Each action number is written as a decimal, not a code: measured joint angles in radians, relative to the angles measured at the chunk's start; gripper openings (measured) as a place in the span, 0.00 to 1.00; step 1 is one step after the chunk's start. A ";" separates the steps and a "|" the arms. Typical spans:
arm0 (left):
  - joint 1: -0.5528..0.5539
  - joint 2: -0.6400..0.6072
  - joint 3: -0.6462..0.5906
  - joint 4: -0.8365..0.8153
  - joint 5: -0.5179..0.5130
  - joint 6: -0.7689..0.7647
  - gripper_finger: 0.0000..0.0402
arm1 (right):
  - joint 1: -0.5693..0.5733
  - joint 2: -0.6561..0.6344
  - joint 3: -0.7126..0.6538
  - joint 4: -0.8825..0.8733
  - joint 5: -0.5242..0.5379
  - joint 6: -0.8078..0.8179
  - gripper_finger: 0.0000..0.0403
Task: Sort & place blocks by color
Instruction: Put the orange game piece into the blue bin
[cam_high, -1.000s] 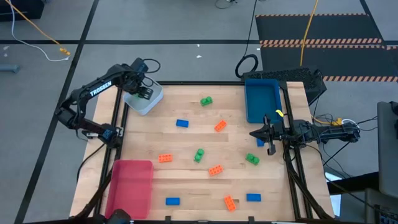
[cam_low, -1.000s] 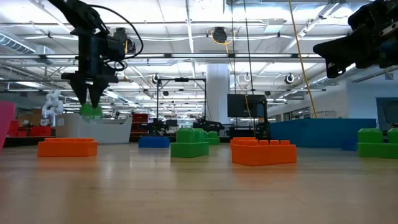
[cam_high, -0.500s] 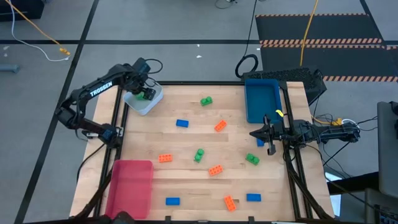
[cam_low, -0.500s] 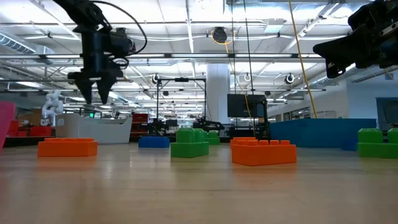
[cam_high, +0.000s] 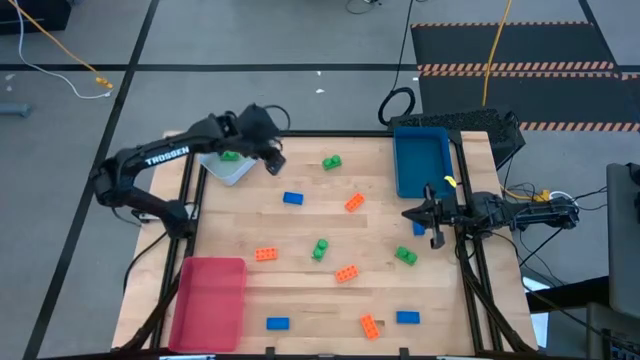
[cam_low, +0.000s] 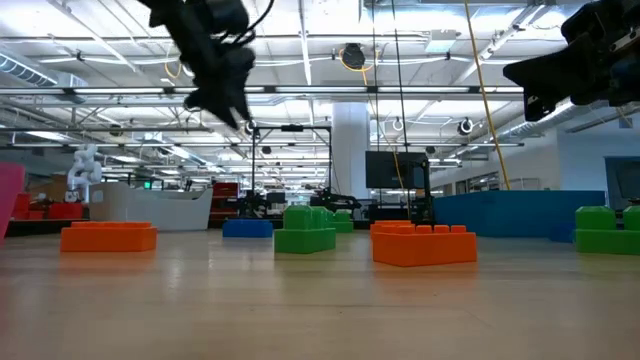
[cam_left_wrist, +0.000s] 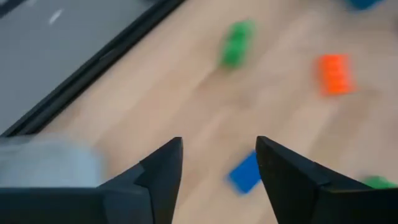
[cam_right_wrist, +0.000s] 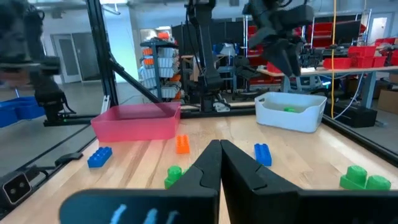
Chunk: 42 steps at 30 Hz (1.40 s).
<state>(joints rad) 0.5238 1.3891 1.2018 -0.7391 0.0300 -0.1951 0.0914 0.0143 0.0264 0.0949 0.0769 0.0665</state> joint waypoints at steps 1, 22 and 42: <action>-0.037 0.000 0.000 0.032 0.001 0.000 0.49 | 0.000 0.000 0.000 0.007 0.000 0.000 0.00; -0.439 -0.047 -0.460 1.049 -0.083 -0.050 0.46 | 0.000 0.000 0.000 0.014 0.002 0.020 0.00; -0.476 -0.071 -0.539 1.226 -0.120 0.025 0.46 | -0.001 0.379 0.204 0.178 0.162 -0.119 0.50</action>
<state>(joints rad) 0.0481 1.3178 0.6629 0.4873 -0.0897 -0.1699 0.0906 0.3933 0.2304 0.2731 0.2392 -0.0528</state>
